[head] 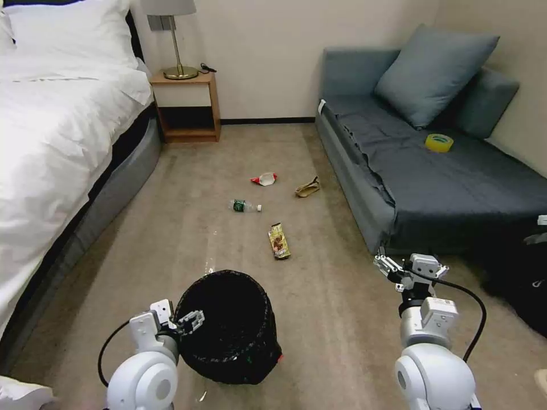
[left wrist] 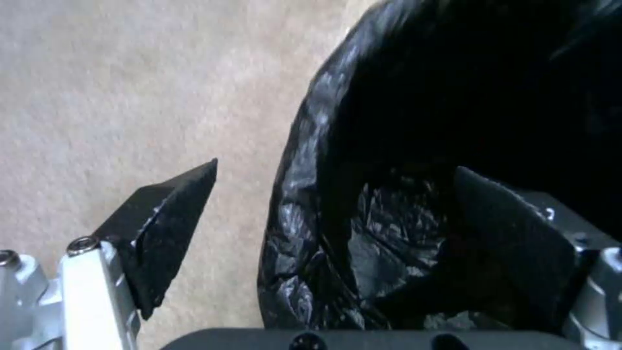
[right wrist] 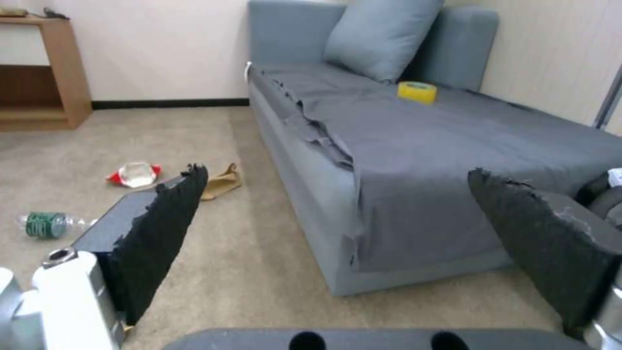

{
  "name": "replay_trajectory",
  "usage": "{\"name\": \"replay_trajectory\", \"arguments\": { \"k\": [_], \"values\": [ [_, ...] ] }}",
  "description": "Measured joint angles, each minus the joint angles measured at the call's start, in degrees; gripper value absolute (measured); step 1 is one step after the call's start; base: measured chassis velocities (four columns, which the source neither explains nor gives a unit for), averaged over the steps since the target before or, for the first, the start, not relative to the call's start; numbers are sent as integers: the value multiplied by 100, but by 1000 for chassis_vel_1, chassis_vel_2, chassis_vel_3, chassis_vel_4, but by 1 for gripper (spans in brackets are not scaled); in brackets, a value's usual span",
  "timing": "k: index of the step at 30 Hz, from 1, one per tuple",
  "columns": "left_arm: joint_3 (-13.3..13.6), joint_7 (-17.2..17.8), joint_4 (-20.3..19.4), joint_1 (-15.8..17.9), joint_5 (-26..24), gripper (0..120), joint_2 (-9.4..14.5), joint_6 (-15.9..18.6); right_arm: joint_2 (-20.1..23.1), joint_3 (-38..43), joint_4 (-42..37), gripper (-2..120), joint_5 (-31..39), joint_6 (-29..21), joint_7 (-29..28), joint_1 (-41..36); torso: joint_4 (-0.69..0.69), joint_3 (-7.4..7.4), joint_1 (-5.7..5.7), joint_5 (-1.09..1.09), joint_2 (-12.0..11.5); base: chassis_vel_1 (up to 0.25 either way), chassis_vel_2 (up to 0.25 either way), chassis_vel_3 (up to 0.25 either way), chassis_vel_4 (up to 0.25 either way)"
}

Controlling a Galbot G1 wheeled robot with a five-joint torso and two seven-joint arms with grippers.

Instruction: Pick up the trash bin, then pick up the garbage on the floor and place it into the trash bin.

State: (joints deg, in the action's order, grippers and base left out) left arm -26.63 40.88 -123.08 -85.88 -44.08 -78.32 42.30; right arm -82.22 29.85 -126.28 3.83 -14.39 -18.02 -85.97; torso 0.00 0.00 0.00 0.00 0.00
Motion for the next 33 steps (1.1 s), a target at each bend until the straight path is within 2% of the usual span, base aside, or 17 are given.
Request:
{"name": "replay_trajectory", "arguments": {
  "k": [4, 9, 13, 14, 17, 18, 21, 23, 27, 29, 31, 33],
  "values": [
    [-1, 84, 196, 79, -189, 98, 1, -5, -4, 3, 55, 100, -31, 47, -17, 16, 0, 0, 0, 0, 0, 0, 0, 0, 0],
    [2, 137, 361, 146, -361, 90, -25, -17, -19, -13, 110, 100, -72, 90, -29, 41, 0, 0, 0, 3, 0, 0, 0, 0, 0],
    [16, 157, 445, 199, -478, 73, -49, -51, -22, -16, 145, 100, -89, 127, -54, 57, 2, -1, 0, 7, 1, 0, 0, 0, 0],
    [16, 157, 445, 199, -478, 73, -49, -51, -22, -16, 145, 100, -89, 127, -54, 57, 2, -1, 0, 7, 1, 0, 0, 0, 0],
    [36, 159, 480, 218, -528, 59, -60, -55, -16, -10, 166, 100, -94, 156, -72, 57, 3, -2, 0, 7, 2, 0, 0, 0, 0],
    [36, 159, 480, 218, -528, 59, -60, -55, -16, -10, 166, 100, -94, 156, -72, 57, 3, -2, 0, 7, 2, 0, 0, 0, 0],
    [57, 189, 496, 232, -604, 45, -73, -57, -10, -3, 186, 100, -100, 186, -89, 62, 3, -2, -1, 6, 3, 0, 0, 0, 0],
    [60, 199, 496, 234, -633, 41, -76, -57, -8, -2, 186, 100, -100, 190, -95, 64, 3, -2, -1, 5, 3, 0, 0, 0, 0],
    [56, 224, 499, 234, -749, 23, -78, -58, 1, -2, 189, 100, -81, 197, -142, 88, 4, -2, -1, 4, 2, 0, 0, 0, 0],
    [45, 228, 502, 234, -774, 22, -77, -57, 1, -3, 188, 100, -81, 197, -149, 92, 3, -2, -1, 3, 2, 0, 0, 0, 0],
    [1, 241, 504, 237, -848, 15, -78, -55, 2, -2, 192, 100, -78, 237, -162, 102, 3, -1, 0, 2, 1, 0, 0, 0, 0],
    [-22, 249, 503, 239, -883, 12, -84, -52, 2, 2, 204, 100, -72, 325, -163, 104, 2, -1, 0, 1, 1, 0, 0, 0, 0]
  ]
}}
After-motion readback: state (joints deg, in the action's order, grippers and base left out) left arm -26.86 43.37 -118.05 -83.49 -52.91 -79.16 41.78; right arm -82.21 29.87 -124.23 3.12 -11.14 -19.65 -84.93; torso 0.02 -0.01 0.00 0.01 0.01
